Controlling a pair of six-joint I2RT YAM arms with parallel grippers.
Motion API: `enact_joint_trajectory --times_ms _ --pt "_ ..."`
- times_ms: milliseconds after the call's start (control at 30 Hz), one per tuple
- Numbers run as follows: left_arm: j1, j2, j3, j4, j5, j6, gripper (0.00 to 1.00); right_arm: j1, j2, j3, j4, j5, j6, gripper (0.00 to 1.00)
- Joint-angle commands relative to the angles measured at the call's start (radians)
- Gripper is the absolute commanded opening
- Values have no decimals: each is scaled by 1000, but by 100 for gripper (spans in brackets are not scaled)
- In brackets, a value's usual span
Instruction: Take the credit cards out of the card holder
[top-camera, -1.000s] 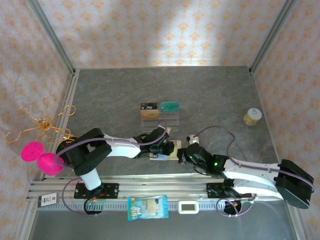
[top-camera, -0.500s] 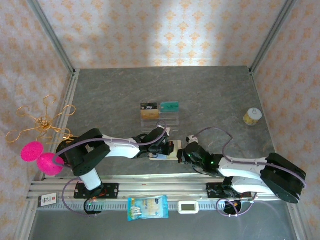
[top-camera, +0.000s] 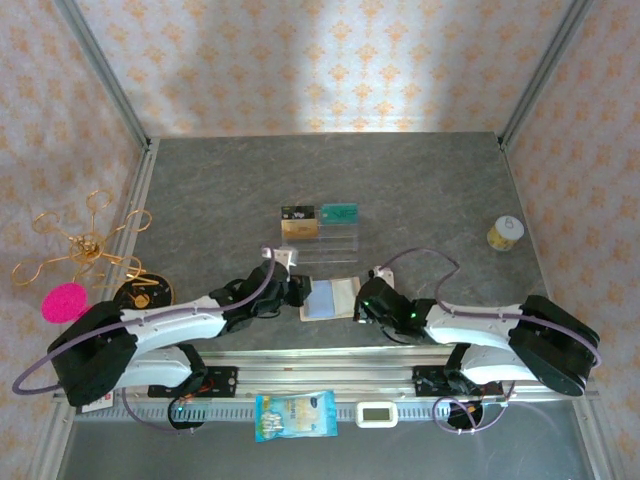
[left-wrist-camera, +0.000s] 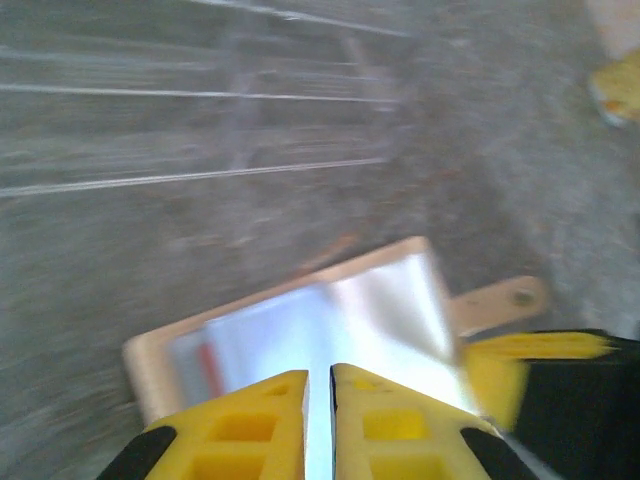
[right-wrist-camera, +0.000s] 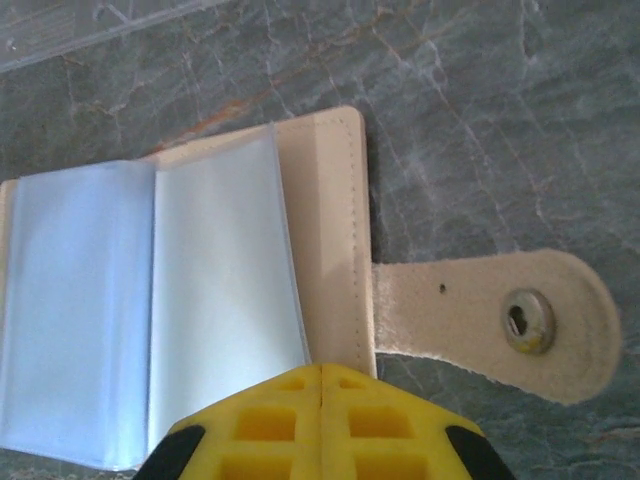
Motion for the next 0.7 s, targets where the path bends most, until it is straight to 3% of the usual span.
enact_joint_trajectory --times_ms 0,200,367,433,667 --pt "7 -59 -49 -40 -49 -23 21 -4 -33 76 -124 67 -28 12" --pt "8 -197 -84 -62 -107 -50 37 44 -76 226 -260 120 -64 44" --pt "7 -304 -101 -118 -162 -52 48 137 46 403 -329 143 -104 53" --pt "7 -338 -113 -130 -165 -53 50 160 137 467 -333 139 -118 63" --pt "10 -408 -134 -181 -173 -52 57 164 386 584 -365 191 -75 70"
